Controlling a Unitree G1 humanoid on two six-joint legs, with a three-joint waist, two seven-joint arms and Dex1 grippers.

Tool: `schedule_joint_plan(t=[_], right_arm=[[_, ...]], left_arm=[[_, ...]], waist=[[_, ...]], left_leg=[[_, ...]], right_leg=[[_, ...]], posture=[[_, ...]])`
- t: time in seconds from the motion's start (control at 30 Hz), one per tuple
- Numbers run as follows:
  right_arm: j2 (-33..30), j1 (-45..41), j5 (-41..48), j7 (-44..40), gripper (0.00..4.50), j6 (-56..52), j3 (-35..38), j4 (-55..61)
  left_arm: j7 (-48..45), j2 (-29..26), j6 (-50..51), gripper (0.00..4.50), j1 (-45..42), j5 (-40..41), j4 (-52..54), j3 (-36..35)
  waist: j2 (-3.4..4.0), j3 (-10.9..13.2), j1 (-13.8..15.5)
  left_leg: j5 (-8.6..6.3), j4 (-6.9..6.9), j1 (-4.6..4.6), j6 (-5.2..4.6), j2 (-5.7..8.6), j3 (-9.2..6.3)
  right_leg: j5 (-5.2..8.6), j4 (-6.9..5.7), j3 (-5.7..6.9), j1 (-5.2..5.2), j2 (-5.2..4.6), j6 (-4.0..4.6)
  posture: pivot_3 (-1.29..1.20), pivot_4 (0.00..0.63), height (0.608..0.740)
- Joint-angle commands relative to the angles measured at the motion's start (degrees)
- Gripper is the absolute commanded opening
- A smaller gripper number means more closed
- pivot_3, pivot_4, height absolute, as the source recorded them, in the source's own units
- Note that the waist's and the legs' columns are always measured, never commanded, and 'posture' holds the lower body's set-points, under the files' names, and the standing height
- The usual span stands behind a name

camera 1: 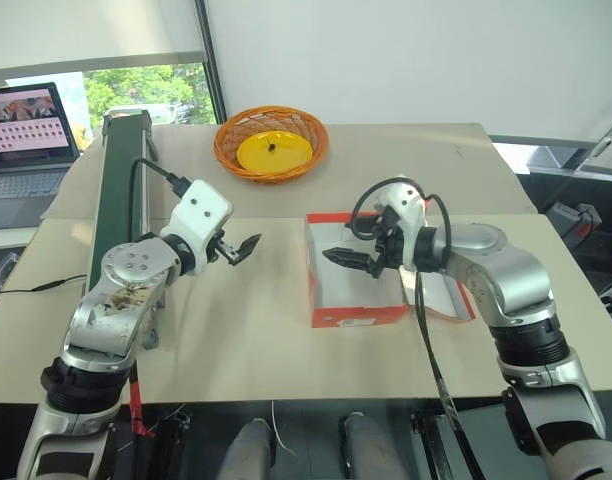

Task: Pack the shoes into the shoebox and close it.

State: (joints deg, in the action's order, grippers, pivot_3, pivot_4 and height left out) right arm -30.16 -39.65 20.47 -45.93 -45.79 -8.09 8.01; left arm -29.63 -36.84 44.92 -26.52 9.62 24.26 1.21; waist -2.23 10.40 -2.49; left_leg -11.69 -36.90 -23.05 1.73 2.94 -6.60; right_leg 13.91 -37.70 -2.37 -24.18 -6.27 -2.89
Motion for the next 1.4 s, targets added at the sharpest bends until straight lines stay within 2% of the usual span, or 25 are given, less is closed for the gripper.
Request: schedule_joint_plan(t=[0.03, 0.2, 0.47, 0.8, 1.07, 1.2, 1.4], right_arm=[[-1.5, 0.2, -0.9, -0.1, 4.40, 2.3, 1.4, 0.8], [-3.6, 0.3, -2.3, -2.9, 4.40, 6.0, -0.1, -1.8], [-2.1, -3.0, 1.6, -4.9, 4.40, 1.7, 1.6, -3.8], [0.2, -5.3, 1.2, -4.7, 4.40, 1.6, -0.3, -4.8], [1.1, -4.6, 0.9, -2.5, 4.40, 1.3, -0.2, -3.3], [1.9, -4.0, 1.2, -1.1, 4.40, 0.5, -0.3, -2.0], [4.8, -4.5, 1.5, 1.2, 4.40, -0.8, -1.4, -0.4]], left_arm=[[1.9, 1.0, -0.4, 4.50, -2.0, 0.3, -1.1, -3.2], [6.4, 4.3, 1.3, 4.50, -0.5, 2.0, -2.7, -11.9], [12.8, 3.2, 1.1, 4.50, 4.6, -1.1, -3.8, -19.0], [16.7, 6.6, 3.5, 4.50, 3.8, -0.8, 0.1, -16.1], [18.8, 7.8, 6.5, 4.50, -2.6, -2.6, -1.0, -9.9], [18.2, 7.2, 4.3, 4.50, -4.2, -3.3, -4.2, -8.6], [20.7, 6.9, 1.5, 4.50, -3.6, -5.6, -10.1, -10.5]], waist=[[0.00, 0.0, 0.0], [0.00, 0.0, -0.1], [0.00, 0.0, 0.0], [0.00, 0.0, 0.6], [-0.01, 0.0, 0.3], [-0.01, 0.0, -0.1], [-0.01, 0.0, -0.1]], left_leg=[[0.00, 0.00, 0.00, 0.00, 0.00, 0.00], [0.00, -0.02, 0.01, 0.00, -0.01, 0.00], [-0.01, 0.01, 0.09, -0.02, -0.07, 0.14], [-0.01, 0.00, 0.06, -0.01, -0.06, 0.11], [-0.01, -0.01, 0.07, -0.01, -0.05, 0.12], [-0.01, 0.00, 0.06, -0.01, -0.06, 0.12], [-0.01, 0.01, 0.11, 0.00, -0.06, 0.13]], right_leg=[[0.00, 0.00, 0.00, 0.00, 0.00, 0.00], [0.00, 0.00, 0.01, 0.00, 0.00, 0.00], [-0.01, -0.03, -0.01, -0.01, 0.00, 0.01], [-0.02, -0.03, 0.00, -0.02, 0.00, 0.02], [-0.02, -0.04, 0.00, 0.00, 0.00, 0.02], [-0.02, -0.04, -0.01, -0.02, 0.00, 0.02], [-0.02, -0.10, -0.01, -0.04, 0.00, 0.02]], posture=[[0.00, 0.150, 0.740], [0.00, 0.150, 0.740], [0.00, 0.150, 0.740], [0.00, 0.150, 0.740], [0.00, 0.150, 0.740], [0.00, 0.150, 0.740], [0.00, 0.150, 0.740]])
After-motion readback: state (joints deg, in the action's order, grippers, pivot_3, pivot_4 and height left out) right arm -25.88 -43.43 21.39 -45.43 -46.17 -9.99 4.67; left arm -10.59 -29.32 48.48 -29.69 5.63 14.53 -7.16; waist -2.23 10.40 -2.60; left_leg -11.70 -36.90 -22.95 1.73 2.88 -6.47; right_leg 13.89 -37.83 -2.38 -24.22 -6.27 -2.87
